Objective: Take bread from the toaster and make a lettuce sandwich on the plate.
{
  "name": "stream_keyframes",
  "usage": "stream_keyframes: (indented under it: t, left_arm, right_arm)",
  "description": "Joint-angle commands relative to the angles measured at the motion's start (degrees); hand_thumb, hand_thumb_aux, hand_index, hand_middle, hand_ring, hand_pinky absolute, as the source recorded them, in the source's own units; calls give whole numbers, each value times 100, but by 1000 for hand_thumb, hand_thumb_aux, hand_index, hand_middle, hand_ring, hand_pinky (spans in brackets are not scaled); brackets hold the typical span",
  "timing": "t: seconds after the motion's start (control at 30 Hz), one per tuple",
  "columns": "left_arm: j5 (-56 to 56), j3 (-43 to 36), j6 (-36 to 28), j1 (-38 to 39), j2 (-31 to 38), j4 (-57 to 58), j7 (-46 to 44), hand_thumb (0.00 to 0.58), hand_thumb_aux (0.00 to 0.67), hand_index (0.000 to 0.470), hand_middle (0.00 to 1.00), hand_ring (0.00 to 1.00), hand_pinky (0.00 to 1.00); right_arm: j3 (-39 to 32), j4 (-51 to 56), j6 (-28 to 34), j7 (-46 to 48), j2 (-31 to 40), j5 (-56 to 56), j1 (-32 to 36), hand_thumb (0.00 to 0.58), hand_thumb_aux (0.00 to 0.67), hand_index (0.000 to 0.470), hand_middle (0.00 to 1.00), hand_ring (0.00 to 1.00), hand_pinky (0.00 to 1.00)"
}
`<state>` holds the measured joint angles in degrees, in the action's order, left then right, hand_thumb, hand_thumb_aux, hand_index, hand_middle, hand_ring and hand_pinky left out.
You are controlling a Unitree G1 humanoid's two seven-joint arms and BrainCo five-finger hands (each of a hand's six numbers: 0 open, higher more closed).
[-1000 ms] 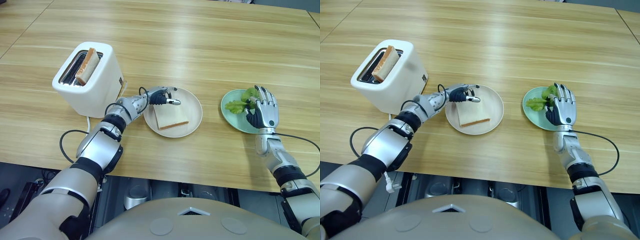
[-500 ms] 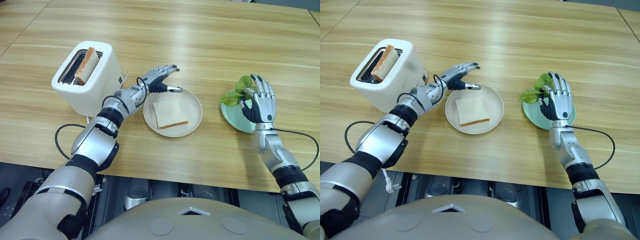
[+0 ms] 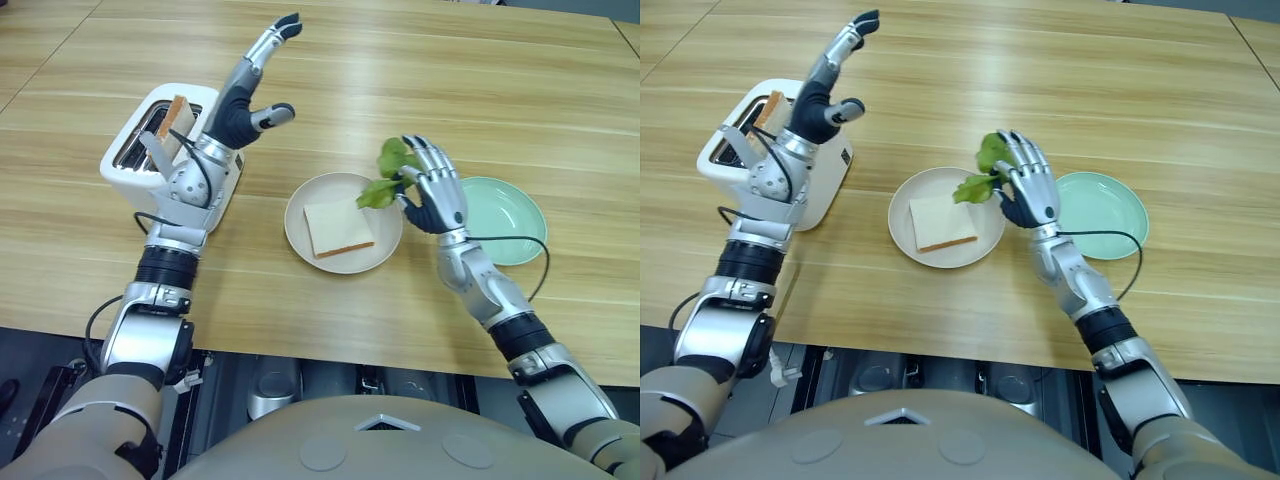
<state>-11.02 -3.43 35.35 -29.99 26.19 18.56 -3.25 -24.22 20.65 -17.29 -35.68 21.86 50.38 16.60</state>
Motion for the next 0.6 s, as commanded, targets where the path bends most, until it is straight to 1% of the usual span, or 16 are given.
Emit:
stream_keyframes:
  t: [0.03, 0.13, 0.27, 0.37, 0.6]
  left_arm:
    - [-425, 389, -223, 362, 405, -369, 157, 0, 0, 0, 0, 0, 0]
    - [-468, 532, -139, 468, 677, -146, 120, 0, 0, 0, 0, 0, 0]
    - [-812, 684, -115, 481, 1128, 497, 367, 0, 0, 0, 0, 0, 0]
    - [-1291, 732, -256, 637, 1502, 702, 703, 0, 0, 0, 0, 0, 0]
    - [-1608, 749, -672, 934, 1933, 940, 914, 0, 0, 0, 0, 0, 0]
  right_arm:
    - [-338, 585, -163, 138, -196, 148, 242, 580, 670, 460, 0, 0, 0]
    - [-508, 971, -243, 103, -325, 207, 381, 580, 670, 460, 0, 0, 0]
    - [-713, 1343, -312, 16, -453, 271, 471, 580, 670, 460, 0, 0, 0]
    - [-870, 1607, -360, -36, -528, 323, 534, 580, 670, 460, 0, 0, 0]
    - [-1028, 2004, -416, -243, -626, 375, 620, 580, 670, 460, 0, 0, 0]
